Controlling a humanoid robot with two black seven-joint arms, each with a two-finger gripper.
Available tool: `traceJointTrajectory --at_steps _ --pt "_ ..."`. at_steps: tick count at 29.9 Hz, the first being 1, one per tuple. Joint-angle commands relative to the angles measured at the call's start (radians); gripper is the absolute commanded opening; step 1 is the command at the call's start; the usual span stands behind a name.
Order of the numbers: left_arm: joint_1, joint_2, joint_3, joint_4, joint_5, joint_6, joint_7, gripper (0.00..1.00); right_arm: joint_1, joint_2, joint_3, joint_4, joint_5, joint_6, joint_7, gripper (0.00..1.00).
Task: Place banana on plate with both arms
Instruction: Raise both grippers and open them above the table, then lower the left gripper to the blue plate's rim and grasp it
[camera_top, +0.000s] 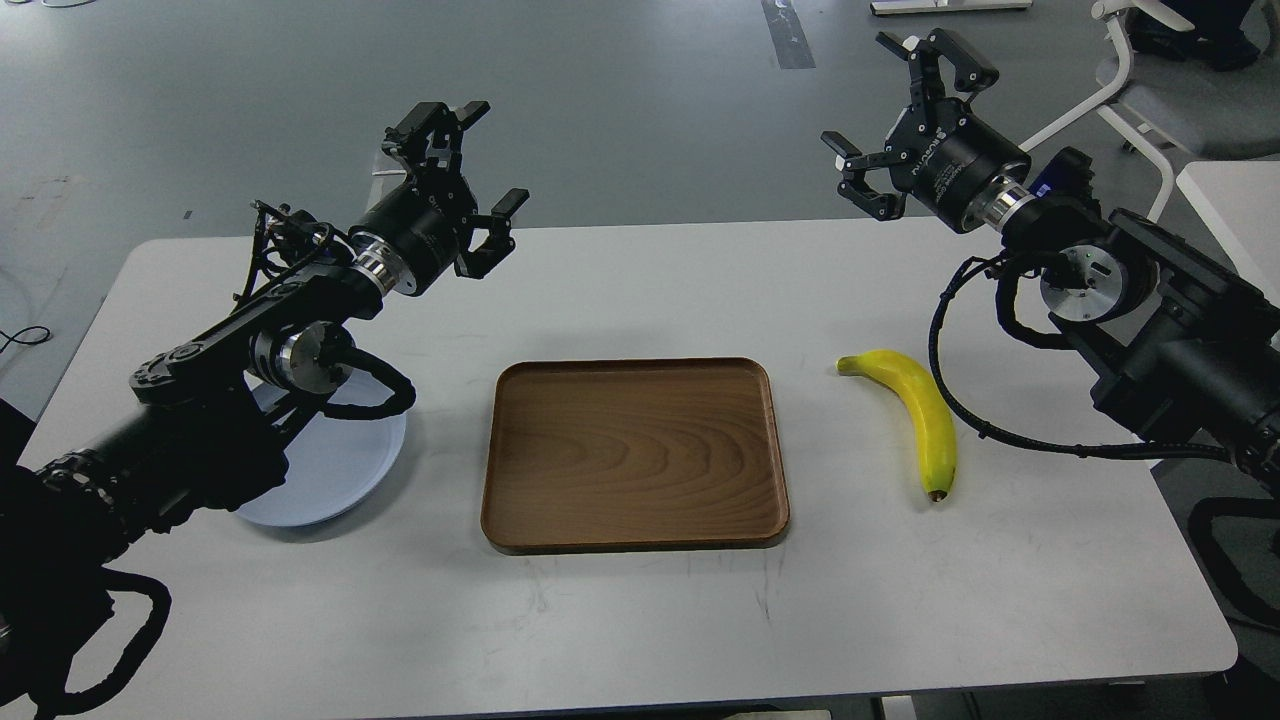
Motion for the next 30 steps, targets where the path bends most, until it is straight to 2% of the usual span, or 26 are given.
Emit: traceJointTrajectory --at_steps 1,30 --pt "0.004 0.004 0.002 0.0 0.0 -0.005 0.001 0.98 -0.003 0.0 -0.002 0.005 -0.002 0.0 -0.002 1.0" --pt "0.025 0.007 0.024 -0.003 0.013 -0.003 0.006 0.98 -0.007 0.008 -0.021 0.072 -0.046 0.0 -0.002 1.0"
